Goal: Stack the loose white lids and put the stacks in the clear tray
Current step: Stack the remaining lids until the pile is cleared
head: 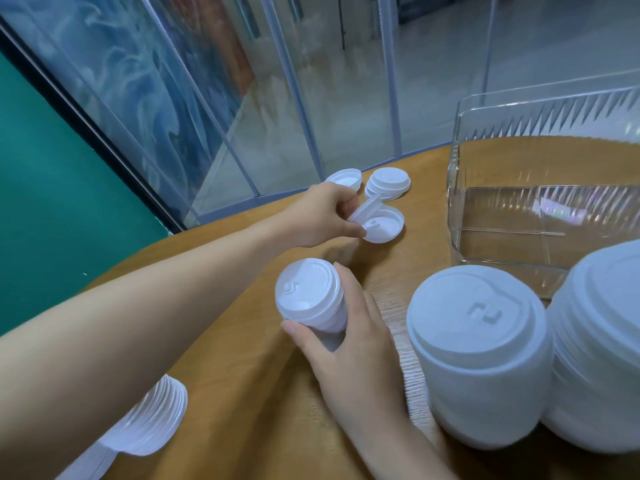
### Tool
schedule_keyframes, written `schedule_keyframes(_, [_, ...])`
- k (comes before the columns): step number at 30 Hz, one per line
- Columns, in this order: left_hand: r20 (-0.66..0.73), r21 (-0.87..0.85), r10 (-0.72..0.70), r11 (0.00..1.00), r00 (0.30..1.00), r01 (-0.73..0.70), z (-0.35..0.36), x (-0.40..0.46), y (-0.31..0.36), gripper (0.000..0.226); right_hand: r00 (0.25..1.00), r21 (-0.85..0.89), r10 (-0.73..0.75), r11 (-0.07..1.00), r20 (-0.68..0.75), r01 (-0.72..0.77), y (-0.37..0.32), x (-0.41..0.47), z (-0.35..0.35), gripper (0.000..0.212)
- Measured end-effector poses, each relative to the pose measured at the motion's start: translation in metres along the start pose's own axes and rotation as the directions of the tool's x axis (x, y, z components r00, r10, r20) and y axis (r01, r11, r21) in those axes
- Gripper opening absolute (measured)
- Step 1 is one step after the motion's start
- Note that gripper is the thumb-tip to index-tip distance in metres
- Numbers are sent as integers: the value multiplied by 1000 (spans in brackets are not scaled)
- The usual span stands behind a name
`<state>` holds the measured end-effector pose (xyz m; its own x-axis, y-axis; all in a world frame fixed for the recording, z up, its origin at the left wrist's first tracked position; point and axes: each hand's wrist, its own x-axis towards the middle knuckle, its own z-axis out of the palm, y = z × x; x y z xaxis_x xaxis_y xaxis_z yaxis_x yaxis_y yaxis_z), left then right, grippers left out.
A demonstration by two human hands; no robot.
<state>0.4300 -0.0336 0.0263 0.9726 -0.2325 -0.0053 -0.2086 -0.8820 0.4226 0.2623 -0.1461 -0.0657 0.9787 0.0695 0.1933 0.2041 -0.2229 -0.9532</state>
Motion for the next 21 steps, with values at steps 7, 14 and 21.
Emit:
schedule_keyframes(7, [-28,-263,-55,964,998,45,-2,-5,-5,25,1000,15,-8,1000,-2,8,-2,-1,0,84])
schedule_keyframes(14, [35,-227,-66,971,997,72,14,8,-12,38,1000,6,-14,1000,1,14,-1,1,-1,85])
schedule_keyframes(21, [141,-34,-57,997,988,62,20,6,-19,73,1000,-3,-17,1000,4,17,2,2,1,89])
